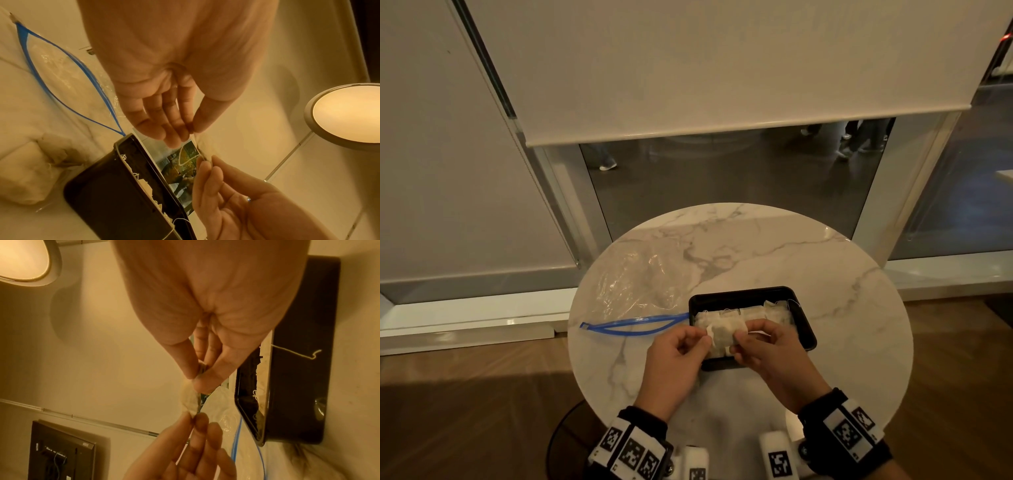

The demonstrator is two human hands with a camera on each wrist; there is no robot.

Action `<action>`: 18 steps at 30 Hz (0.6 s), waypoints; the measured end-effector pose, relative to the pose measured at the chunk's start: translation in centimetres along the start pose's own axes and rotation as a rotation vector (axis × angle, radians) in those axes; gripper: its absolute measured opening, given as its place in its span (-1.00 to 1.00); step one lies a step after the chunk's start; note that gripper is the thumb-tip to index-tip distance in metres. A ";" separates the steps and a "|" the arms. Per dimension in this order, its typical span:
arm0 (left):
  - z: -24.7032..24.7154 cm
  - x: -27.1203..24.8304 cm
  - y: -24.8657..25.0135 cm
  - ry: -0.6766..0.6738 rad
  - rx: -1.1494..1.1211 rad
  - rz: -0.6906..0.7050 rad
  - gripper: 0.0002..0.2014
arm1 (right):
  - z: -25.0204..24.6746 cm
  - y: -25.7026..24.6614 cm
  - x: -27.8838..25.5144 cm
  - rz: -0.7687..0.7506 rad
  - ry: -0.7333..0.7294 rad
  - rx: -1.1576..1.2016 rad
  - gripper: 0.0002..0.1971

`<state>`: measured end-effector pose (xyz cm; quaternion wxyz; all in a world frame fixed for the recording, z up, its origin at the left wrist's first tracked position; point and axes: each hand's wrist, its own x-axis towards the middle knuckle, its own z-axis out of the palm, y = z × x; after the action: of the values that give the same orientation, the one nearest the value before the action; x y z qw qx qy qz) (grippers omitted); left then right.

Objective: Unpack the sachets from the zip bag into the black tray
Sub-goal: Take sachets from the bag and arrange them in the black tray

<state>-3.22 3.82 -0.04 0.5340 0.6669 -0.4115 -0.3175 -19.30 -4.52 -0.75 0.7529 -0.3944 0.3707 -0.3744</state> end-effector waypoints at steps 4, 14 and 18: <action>-0.1 0.1 -0.1 0.014 0.081 0.026 -0.93 | -0.1 -0.2 -0.5 0.014 -0.021 -0.105 -0.87; -0.1 -0.4 0.3 -0.080 0.630 0.261 -0.92 | -0.4 0.2 -0.9 -0.382 -0.060 -0.981 -0.83; 0.2 -0.4 0.8 -0.094 0.718 0.303 -0.91 | 0.3 0.2 -1.1 -0.462 -0.085 -1.081 -0.96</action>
<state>-3.75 4.05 0.65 0.2879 0.7278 -0.6142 -0.1012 -19.48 -3.40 -0.46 0.3580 -0.8074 0.3831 -0.2706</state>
